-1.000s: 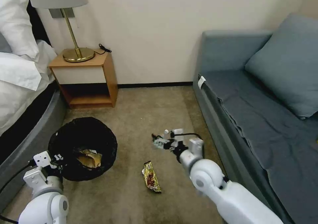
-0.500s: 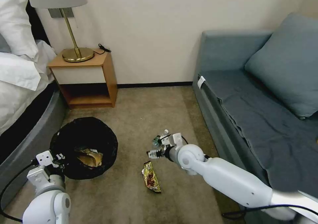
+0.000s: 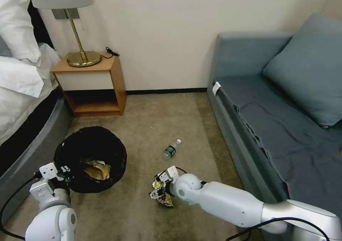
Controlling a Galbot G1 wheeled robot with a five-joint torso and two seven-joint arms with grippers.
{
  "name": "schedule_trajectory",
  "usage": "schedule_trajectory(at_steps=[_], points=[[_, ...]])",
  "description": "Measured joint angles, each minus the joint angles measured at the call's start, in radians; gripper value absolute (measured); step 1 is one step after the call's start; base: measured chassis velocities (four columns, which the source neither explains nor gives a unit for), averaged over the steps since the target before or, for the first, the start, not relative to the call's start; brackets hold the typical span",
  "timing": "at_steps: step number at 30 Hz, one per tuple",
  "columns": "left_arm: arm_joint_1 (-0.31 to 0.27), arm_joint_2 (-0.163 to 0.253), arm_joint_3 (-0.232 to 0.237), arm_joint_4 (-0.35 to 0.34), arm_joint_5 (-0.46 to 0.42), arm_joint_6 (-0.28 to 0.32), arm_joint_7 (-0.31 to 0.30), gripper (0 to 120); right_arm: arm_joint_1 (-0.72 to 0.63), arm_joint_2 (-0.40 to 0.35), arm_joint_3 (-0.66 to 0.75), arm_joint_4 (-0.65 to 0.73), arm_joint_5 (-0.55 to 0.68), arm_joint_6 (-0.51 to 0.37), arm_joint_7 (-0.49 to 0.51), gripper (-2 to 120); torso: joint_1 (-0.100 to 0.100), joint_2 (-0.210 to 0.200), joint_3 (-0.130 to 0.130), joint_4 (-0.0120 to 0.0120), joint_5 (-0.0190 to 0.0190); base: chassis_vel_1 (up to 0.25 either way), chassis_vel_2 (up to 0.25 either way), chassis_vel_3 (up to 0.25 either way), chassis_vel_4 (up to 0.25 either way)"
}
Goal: Pick up the trash bin, then pick up the garbage on the floor and place it into the trash bin.
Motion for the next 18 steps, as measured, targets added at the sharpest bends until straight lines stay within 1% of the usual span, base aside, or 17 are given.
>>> schedule_trajectory(at_steps=[2,10,18], points=[[-0.001,0.001,0.000,0.000,-0.002,0.000,0.000,2,-0.005,0.011,-0.012,-0.025,-0.027,0.011,-0.014,100,0.000,0.000,0.000,-0.0001,0.0000,0.000,0.000,0.000,0.000],[0.002,-0.005,0.002,-0.008,-0.004,-0.001,0.000,2,-0.012,0.029,-0.032,-0.071,-0.066,0.030,-0.031,100,0.000,0.000,0.000,-0.0001,0.0001,0.000,0.000,0.000,0.000],[0.003,-0.006,0.003,-0.014,-0.004,-0.001,0.000,2,-0.009,0.046,-0.058,-0.148,-0.114,0.050,-0.062,100,0.000,0.000,0.000,-0.0001,0.0001,0.000,0.000,0.000,0.000]])
